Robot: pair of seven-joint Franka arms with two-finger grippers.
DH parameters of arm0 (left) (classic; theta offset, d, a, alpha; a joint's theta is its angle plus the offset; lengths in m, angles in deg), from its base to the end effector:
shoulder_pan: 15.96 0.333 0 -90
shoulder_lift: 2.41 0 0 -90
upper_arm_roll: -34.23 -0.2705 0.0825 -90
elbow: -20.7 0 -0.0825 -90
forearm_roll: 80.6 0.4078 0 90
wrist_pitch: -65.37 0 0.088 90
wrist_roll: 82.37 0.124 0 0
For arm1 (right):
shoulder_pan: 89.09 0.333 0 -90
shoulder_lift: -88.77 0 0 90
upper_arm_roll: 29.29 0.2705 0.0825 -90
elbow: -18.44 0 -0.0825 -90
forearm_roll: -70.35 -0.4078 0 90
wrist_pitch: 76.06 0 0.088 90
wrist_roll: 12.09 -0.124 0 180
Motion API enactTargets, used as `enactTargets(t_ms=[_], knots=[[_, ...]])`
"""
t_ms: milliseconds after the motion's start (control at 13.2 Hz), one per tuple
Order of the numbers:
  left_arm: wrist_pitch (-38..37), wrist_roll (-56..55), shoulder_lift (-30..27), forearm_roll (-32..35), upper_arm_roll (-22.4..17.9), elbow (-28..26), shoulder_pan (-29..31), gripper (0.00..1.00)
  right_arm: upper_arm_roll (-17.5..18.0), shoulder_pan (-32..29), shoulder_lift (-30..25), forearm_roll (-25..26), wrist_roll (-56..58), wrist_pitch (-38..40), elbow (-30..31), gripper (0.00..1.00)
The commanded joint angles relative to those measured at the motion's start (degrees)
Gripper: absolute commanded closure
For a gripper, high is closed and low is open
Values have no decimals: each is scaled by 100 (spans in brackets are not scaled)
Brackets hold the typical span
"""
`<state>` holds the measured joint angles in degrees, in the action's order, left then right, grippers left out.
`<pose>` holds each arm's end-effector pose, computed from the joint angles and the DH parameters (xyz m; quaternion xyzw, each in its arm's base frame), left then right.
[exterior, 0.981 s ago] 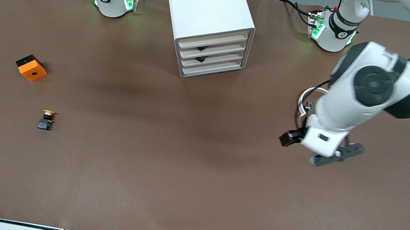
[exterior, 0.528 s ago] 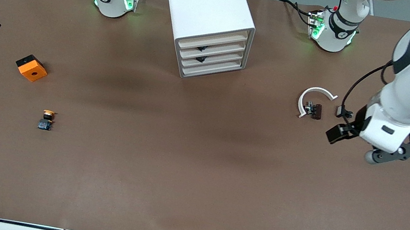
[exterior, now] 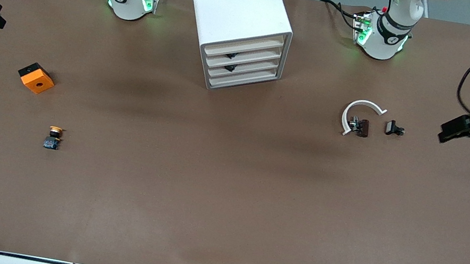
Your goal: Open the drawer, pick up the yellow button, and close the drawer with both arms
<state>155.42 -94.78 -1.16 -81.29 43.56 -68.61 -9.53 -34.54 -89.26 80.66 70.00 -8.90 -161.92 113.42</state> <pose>0.5830 -0.0302 0.5555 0.9965 0.0829 -0.0053 0.0071 0.5296 -0.0523 0.5912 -0.9997 0.0188 0.0084 0.0102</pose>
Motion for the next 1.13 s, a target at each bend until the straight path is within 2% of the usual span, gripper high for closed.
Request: enactTargets(t_ms=[0, 302, 528, 755, 1057], knots=[[-111, 72, -623, -115, -238, -533, -282, 0, 42, -53, -270, -8, 338, -211, 311, 0], [-111, 81, -1108, -115, -213, -913, -283, 0, 42, -80, -288, 9, 463, -273, 355, 0], [-163, 89, -1170, -107, -195, -930, -283, 0, 50, -62, -384, 9, 253, -396, 477, 0], [-172, 124, -1232, -63, -186, -966, -283, 0, 59, -62, -788, 9, 94, -799, 1056, 0], [-295, 676, -1241, 156, -195, -931, -274, 0, 59, -27, -807, 9, -124, -748, 1023, 0]])
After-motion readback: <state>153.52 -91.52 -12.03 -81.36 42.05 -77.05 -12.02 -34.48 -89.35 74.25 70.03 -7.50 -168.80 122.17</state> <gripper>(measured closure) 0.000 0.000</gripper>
